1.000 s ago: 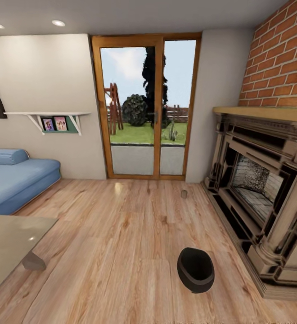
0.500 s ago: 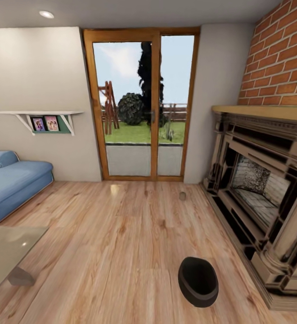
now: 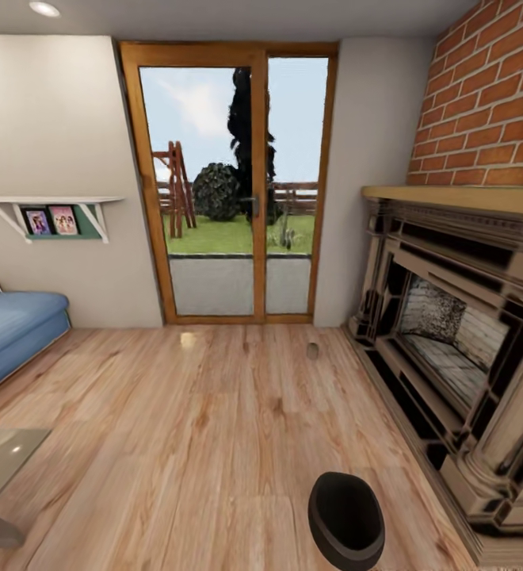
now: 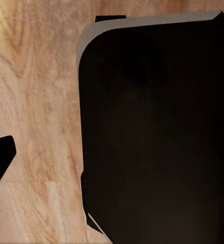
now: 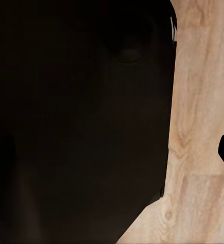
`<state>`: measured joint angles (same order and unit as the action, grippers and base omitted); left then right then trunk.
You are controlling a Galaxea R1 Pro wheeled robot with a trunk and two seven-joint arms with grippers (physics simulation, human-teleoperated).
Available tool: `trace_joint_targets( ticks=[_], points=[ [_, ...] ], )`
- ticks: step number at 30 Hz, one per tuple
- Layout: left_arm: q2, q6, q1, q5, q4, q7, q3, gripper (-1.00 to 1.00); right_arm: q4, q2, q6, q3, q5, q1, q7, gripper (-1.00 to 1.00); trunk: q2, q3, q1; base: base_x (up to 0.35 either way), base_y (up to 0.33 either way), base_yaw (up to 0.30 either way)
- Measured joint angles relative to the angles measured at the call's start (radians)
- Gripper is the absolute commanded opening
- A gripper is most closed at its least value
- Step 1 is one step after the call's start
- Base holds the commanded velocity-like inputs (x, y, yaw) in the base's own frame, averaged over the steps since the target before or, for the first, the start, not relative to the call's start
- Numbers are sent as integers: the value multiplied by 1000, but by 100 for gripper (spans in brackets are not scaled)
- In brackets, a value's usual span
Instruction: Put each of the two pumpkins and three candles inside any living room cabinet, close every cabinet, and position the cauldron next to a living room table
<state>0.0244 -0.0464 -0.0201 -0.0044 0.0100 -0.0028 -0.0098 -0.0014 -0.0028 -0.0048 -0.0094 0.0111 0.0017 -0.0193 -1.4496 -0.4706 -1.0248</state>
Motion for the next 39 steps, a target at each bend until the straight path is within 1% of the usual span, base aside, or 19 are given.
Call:
trace_joint_targets(
  ticks=[15, 24, 39],
  points=[
    [0, 0, 0, 0, 0, 0, 0, 100, 0, -2, 1, -2, 0, 0, 0, 100, 0, 0, 0, 26, 3, -293],
    [0, 0, 0, 0, 0, 0, 0, 100, 0, -3, 1, -2, 0, 0, -1, 100, 0, 0, 0, 116, 96, -298],
    [0, 0, 0, 0, 0, 0, 0, 100, 0, -4, 1, -2, 0, 0, -2, 100, 0, 0, 0, 26, 20, -298]
  ],
)
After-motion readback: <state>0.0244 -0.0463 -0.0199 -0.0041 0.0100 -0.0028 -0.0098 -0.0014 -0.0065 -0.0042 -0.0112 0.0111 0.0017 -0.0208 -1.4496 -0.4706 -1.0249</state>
